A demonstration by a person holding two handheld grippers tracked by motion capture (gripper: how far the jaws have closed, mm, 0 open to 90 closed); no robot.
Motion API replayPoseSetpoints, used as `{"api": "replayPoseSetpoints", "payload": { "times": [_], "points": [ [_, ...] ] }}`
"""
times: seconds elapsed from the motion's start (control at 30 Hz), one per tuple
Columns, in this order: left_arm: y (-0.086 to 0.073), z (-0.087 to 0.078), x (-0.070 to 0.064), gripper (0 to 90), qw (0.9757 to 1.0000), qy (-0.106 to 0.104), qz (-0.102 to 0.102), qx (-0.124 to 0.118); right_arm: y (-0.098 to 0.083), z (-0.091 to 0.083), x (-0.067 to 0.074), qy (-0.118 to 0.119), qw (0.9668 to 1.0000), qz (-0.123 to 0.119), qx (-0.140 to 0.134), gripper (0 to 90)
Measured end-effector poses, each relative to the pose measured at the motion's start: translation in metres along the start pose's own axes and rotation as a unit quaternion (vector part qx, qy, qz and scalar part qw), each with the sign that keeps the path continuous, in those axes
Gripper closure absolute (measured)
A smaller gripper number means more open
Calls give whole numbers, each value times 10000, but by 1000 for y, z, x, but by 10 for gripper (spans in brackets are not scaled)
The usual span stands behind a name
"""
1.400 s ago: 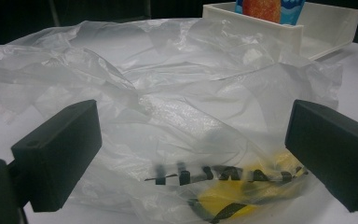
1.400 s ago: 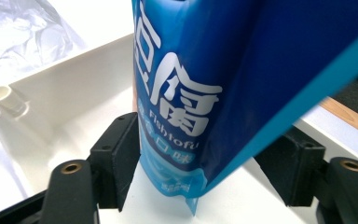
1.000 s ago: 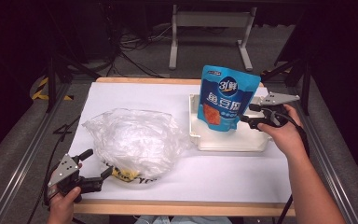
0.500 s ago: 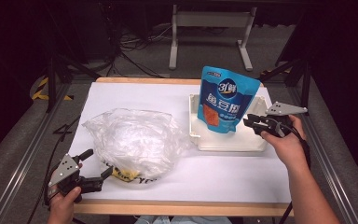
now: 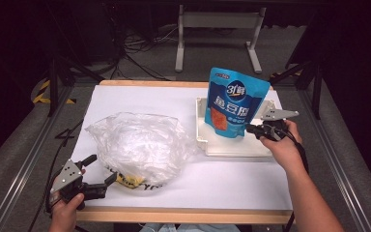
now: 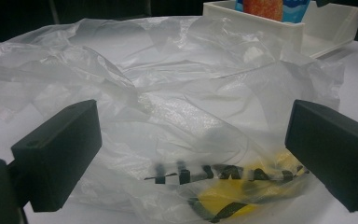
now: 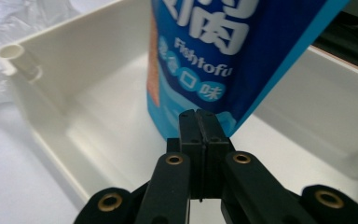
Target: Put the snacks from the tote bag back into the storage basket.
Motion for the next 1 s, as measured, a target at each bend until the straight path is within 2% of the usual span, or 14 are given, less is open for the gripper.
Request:
{"api": "replayPoseSetpoints", "payload": {
  "times": [0.07,0.27,0.33,0.37,0.77,0.9,1.0],
  "points": [
    [0,0,0,44,10000,-5,-3,0,1,6,-3,-141,9998,-1,123,900],
    [0,0,0,44,10000,2,13,3,-1,13,-8,-310,9992,-2,253,900],
    [0,0,-1,44,10000,-2,25,4,-1,16,-9,-515,9978,-139,397,900],
    [0,0,-1,44,10000,-1,26,2,-2,18,-10,-532,9976,-147,422,900],
    [0,-1,0,44,10000,8,19,23,-4,23,-22,-759,9966,30,309,900],
    [1,-1,0,44,10000,5,23,29,-4,20,-21,-707,9971,6,273,895],
    [0,0,-1,44,10000,0,5,6,-2,11,-16,-624,9979,-9,180,888]
  ]
}}
Point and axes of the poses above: each handheld gripper's, and its own axes: z roughly forward along the jaws, y roughly out of its top, x roughly to its left, the point moved 1 cm from there along z, roughly forward along the jaws, and after that the axes turned 7 degrees about -z, right-handed, at the moved point
